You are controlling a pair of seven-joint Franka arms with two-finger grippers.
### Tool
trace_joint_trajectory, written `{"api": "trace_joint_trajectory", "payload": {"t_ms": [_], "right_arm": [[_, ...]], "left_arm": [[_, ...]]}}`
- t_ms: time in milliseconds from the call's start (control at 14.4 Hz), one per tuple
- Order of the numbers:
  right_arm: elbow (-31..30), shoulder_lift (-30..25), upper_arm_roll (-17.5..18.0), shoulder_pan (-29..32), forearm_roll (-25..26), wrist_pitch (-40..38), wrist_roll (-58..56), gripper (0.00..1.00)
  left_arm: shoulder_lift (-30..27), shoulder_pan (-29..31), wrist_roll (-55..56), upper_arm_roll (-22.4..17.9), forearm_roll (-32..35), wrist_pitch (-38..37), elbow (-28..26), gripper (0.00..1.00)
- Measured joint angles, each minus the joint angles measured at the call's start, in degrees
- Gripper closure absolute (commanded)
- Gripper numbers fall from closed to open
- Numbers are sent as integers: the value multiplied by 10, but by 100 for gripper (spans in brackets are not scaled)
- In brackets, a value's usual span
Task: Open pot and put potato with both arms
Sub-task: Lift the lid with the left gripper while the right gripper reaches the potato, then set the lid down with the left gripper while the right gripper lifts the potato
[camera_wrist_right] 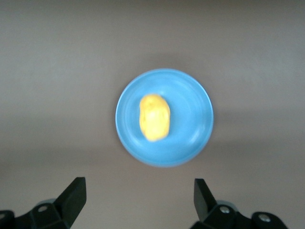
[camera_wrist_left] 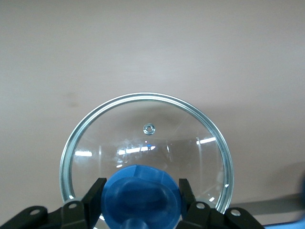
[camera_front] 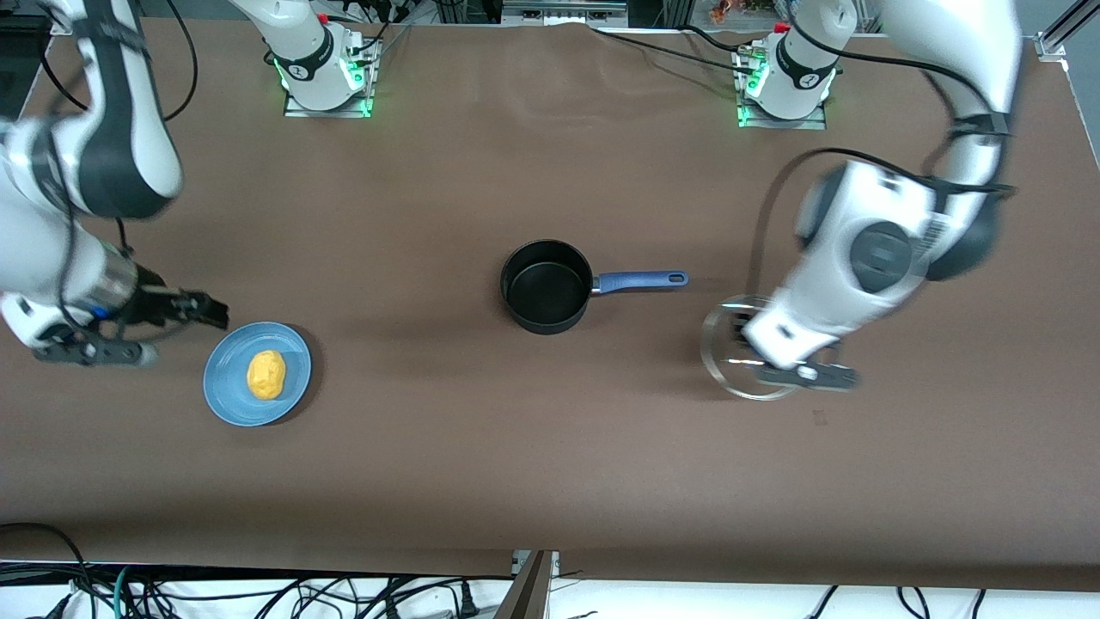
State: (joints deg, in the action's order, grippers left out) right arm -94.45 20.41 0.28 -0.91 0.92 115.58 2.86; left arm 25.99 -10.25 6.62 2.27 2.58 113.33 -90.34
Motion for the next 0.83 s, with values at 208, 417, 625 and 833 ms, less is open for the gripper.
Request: {"api": "trace_joint_trajectory", "payload": {"t_ms": [208,417,625,833], "right_arm": [[-12,74,-2,0,0,95,-8,0],[-17,144,-5,0,0,185,-15,0],[-20,181,-7,1,0,209,-17,27],[-26,184,-11,4,0,209,-19,82]], "left_arm": [[4,52,-154,-33,-21,76,-54,49],[22,86,-251,-52,-66,135,-95,49],[52,108,-291,-54,-76,178,-106,48],[81,117,-307,-54,-85,214,-107,47]]}}
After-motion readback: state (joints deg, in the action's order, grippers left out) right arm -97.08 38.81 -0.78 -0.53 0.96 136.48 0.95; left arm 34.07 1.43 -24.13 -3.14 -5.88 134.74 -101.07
